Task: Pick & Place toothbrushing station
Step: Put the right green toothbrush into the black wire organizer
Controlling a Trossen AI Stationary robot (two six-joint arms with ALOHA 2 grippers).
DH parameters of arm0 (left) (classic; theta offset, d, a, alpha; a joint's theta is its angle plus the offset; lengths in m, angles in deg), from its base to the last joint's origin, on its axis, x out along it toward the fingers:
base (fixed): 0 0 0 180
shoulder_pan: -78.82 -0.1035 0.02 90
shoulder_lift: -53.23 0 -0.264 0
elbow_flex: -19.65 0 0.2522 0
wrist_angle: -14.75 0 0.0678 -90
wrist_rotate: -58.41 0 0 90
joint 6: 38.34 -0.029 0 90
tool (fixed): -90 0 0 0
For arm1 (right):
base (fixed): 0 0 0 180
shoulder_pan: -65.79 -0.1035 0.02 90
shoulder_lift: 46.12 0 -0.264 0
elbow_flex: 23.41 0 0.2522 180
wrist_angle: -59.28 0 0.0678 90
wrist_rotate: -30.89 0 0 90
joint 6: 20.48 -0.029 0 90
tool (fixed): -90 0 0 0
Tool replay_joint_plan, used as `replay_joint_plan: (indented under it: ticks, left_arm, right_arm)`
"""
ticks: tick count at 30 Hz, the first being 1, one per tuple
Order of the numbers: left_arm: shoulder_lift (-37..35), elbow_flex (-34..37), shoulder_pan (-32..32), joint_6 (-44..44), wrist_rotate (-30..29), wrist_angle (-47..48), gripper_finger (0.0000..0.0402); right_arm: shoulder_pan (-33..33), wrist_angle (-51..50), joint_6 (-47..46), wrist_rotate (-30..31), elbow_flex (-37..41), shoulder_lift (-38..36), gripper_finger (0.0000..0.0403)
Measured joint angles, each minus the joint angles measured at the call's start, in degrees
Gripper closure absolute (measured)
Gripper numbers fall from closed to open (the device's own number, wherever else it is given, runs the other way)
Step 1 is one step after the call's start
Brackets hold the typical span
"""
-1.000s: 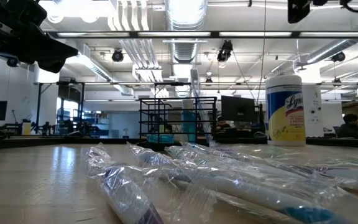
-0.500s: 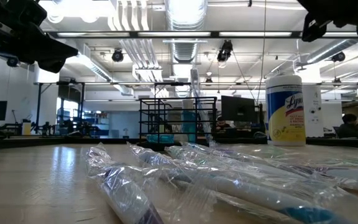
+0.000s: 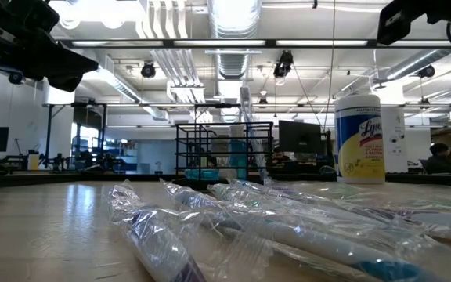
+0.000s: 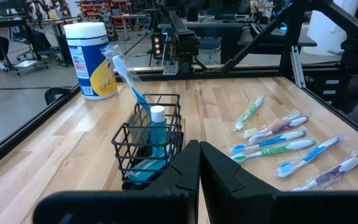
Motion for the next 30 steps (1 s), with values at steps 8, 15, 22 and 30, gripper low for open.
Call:
replay_joint_plan:
  ticks: [8,15,22,30]
  left_arm:
    - [0.01,0.00,0.01,0.06,-0.01,0.02,0.0390]
    - [0.02,0.00,0.00,0.09,0.00,0.02,0.0390]
    - [0.02,0.00,0.00,0.11,-0.02,0.02,0.0390]
    - [0.00,0.00,0.00,0.13,0.00,0.02,0.0390]
  right_arm:
    - [0.02,-0.01,0.12,-0.11,-1.50,1.16,0.0394]
    - [0.02,0.00,0.02,-0.09,-1.55,1.16,0.0394]
    - [0.02,0.02,-0.03,-0.03,-1.51,1.16,0.0394]
    - [0.02,0.02,-0.03,0.00,-1.51,1.16,0.0394]
